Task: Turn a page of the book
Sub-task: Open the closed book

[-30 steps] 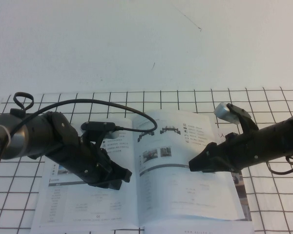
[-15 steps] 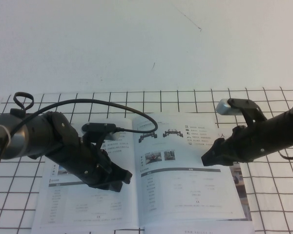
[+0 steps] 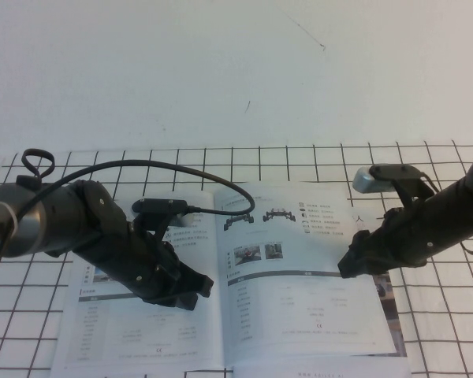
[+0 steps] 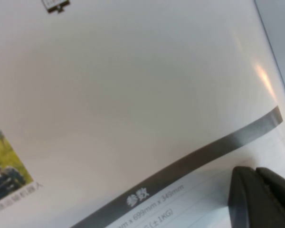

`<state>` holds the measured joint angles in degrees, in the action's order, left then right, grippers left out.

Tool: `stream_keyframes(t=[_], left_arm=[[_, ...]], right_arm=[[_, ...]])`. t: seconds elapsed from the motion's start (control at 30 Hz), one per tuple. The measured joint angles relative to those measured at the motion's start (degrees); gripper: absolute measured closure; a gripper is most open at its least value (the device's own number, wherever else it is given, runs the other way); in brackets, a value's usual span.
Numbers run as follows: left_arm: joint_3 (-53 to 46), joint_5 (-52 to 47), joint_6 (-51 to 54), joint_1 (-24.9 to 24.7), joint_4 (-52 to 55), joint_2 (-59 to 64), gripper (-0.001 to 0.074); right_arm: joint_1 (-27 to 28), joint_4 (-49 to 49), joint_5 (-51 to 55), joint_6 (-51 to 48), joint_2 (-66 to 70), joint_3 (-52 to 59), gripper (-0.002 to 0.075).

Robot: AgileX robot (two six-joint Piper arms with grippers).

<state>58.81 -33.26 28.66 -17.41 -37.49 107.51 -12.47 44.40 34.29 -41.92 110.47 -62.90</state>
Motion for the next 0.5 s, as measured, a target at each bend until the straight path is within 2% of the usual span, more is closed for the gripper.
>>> stream_keyframes(t=[0.27,0.5], left_arm=[[0.00,-0.09,0.00,0.00,0.12,0.00,0.0737],[0.00,-0.09,0.00,0.00,0.50,0.00,0.0737]], right_arm=[[-1.17,0.53,-0.22,-0.36,1.45,0.00,0.0251],[-4.91,2.03,-0.71,-0.59,1.45,-0.04,0.0250]])
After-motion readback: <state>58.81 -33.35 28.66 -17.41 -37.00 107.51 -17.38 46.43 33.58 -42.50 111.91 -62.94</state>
